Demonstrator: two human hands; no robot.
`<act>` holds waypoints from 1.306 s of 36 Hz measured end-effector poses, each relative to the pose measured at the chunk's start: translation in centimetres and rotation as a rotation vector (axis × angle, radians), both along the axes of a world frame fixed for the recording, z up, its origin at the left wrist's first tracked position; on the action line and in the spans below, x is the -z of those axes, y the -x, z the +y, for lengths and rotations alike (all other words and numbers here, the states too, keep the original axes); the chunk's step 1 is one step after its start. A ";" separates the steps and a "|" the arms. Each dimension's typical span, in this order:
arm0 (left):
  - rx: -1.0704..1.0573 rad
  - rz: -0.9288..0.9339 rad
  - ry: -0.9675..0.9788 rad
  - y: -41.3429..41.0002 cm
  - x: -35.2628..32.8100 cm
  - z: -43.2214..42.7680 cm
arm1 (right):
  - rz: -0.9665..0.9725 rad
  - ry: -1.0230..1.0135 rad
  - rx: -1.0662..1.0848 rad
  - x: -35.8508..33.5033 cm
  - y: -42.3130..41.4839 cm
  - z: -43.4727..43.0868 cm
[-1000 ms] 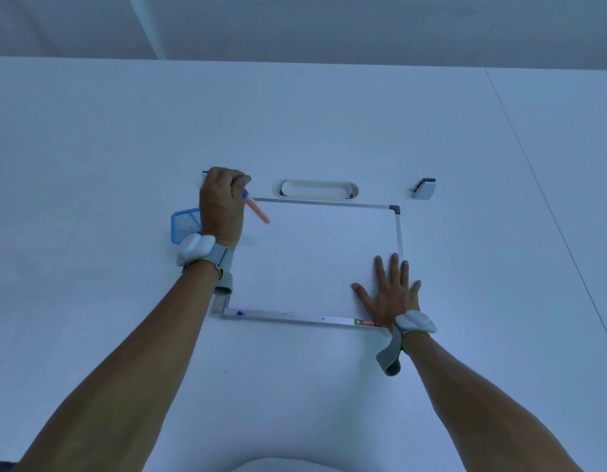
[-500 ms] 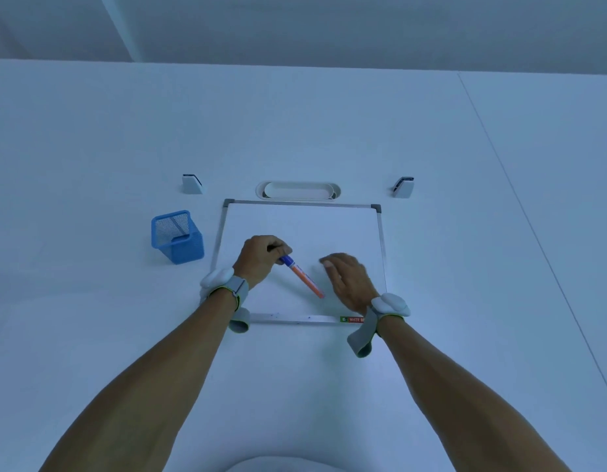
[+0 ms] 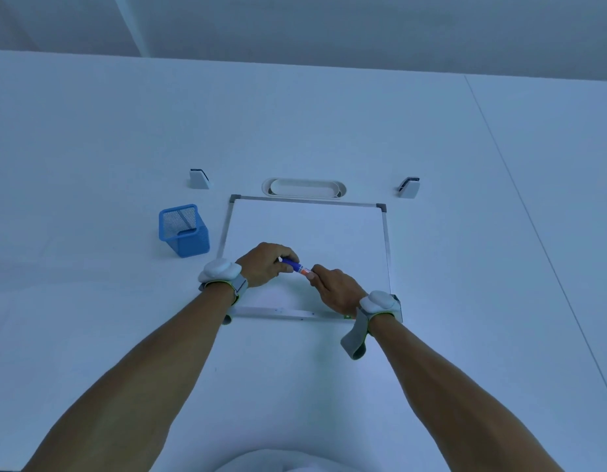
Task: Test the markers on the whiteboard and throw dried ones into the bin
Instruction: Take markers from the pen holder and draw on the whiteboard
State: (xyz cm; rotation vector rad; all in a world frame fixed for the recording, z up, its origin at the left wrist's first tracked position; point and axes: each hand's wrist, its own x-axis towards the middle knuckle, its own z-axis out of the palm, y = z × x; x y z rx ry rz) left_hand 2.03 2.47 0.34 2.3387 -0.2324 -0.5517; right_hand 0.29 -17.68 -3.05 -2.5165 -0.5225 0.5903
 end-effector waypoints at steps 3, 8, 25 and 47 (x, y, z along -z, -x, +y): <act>0.023 -0.042 -0.029 -0.1 -0.4 -0.2 | -0.088 0.048 -0.037 -0.4 -0.1 -0.2; -0.062 -0.052 -0.082 -1.3 -1.8 2.5 | -0.172 0.128 0.042 -0.2 -0.8 -3.9; -0.434 -0.045 0.014 0.3 0.7 1.7 | -0.006 -0.402 0.440 -1.6 -3.0 -1.3; -0.489 -0.029 0.007 1.5 1.7 2.2 | -0.041 -0.241 0.486 -1.2 -2.5 -1.3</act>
